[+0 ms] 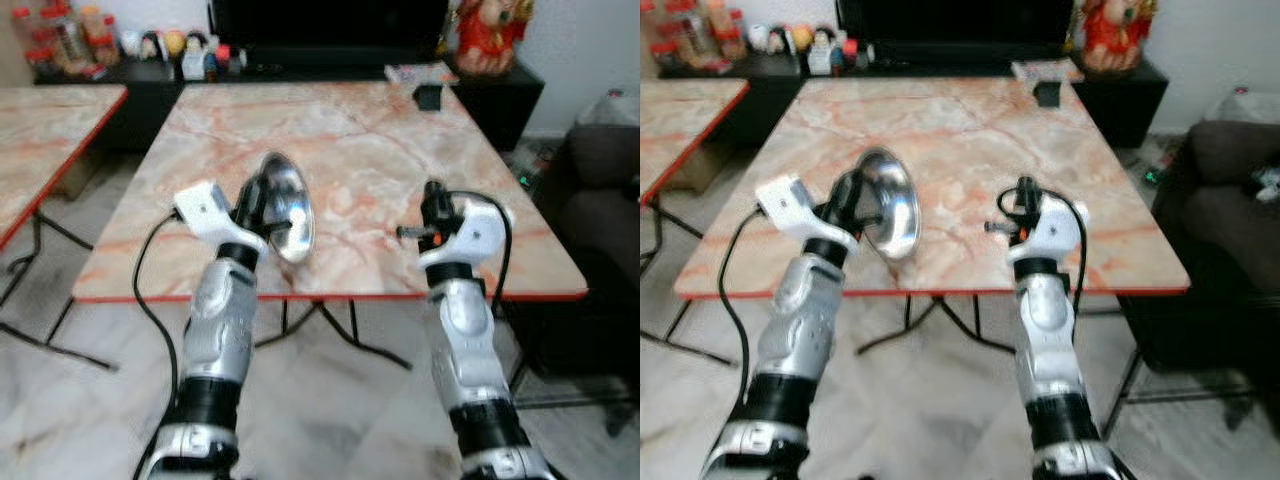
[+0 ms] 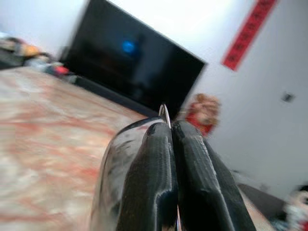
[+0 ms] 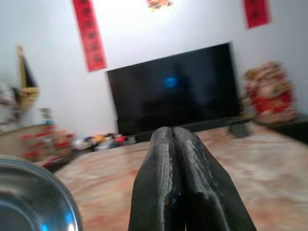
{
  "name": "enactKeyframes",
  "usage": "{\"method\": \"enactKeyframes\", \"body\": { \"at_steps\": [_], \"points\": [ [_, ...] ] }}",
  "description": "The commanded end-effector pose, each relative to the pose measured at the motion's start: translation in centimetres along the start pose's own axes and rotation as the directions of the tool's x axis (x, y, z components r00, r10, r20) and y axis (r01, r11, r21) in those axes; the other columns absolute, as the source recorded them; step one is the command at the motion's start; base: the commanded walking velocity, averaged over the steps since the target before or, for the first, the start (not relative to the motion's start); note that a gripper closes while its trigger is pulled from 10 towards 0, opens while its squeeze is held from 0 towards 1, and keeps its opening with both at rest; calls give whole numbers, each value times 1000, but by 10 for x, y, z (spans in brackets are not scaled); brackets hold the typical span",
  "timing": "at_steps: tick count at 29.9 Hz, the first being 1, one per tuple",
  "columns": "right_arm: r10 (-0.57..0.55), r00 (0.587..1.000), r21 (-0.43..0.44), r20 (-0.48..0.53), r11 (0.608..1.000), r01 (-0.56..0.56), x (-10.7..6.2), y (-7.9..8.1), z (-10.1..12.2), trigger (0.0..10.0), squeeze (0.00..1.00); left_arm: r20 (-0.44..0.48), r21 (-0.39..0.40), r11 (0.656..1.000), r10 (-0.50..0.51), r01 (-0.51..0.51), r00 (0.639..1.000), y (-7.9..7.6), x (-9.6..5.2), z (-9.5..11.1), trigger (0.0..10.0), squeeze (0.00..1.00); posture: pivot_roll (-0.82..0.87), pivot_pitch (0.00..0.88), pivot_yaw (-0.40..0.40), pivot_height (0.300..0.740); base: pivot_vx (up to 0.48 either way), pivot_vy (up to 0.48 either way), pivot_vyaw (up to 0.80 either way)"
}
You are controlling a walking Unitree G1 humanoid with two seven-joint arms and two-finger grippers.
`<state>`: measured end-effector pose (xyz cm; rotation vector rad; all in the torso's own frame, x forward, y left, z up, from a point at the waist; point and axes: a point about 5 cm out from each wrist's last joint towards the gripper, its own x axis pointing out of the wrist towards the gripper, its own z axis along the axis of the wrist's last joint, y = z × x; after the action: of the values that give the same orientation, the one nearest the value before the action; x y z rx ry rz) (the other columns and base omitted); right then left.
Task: Setting the table
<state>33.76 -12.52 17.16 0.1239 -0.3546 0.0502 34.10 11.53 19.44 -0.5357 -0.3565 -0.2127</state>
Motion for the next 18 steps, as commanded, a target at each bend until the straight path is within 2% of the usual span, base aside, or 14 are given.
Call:
{"method": "enactKeyframes", "body": {
  "at_steps": [1, 15, 18],
  "points": [
    [10, 1000, 1, -1, 1000, -10, 1, 3, 0, 10000, 0, 35, 16, 1000, -19, 19, 999, -3, 3, 8, 10000, 0, -1, 87, 4, 740, 304, 0, 0],
    [6, 1000, 1, 10, 1000, -6, -1, 3, 0, 10000, 0, 30, 9, 999, -45, 44, 999, -8, 3, 7, 10000, 0, -5, 102, 17, 740, 307, 0, 0],
    [2, 1000, 1, 11, 1000, -2, -1, 3, 0, 10000, 0, 28, 7, 999, -48, 48, 998, -8, 3, 7, 10000, 0, -4, 107, 18, 740, 160, 0, 0]
  ]
}}
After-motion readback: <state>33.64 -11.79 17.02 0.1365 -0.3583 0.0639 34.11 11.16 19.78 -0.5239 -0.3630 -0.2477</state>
